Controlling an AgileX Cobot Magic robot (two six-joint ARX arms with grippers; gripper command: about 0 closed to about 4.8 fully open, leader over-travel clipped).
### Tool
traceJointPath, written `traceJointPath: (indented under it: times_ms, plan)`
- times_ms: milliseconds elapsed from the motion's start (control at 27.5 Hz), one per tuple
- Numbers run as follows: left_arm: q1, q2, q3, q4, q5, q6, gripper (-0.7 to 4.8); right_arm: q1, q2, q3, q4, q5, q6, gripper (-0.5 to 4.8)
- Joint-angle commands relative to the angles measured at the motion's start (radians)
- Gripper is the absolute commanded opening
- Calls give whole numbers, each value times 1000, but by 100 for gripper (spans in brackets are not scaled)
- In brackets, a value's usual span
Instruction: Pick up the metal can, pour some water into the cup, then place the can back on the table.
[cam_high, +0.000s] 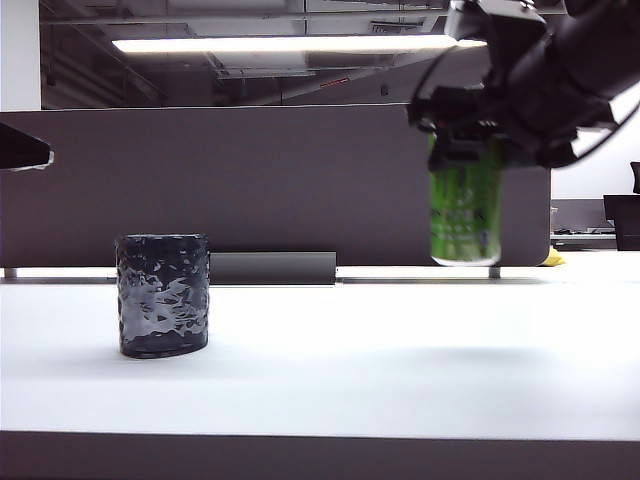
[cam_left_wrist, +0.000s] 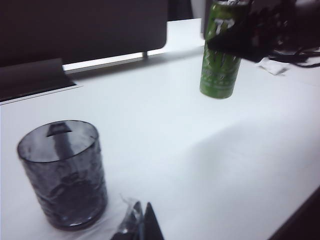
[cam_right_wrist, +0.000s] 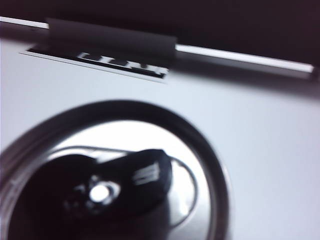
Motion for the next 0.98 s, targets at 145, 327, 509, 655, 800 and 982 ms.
traceJointPath:
  times_ms: [145,327,509,655,800,982]
  plan:
    - [54,1,1,13,1,0,-5,31,23,102,-6,-29,-83,237]
    - [96,1,1,13,1,0,-5,58,83,194,-55,-49,-116,237]
    - [138,1,1,13,1,0,-5,95,150,269,-65,-48,-162,237]
    - [183,1,1,13,1,0,-5,116,201,319,-67,-57,-187,237]
    - [258,1,1,13,1,0,-5,133,275,381,-71,-72,-211,237]
    - [312,1,1,13,1,0,-5,156,346,436,-70,-71,-262,237]
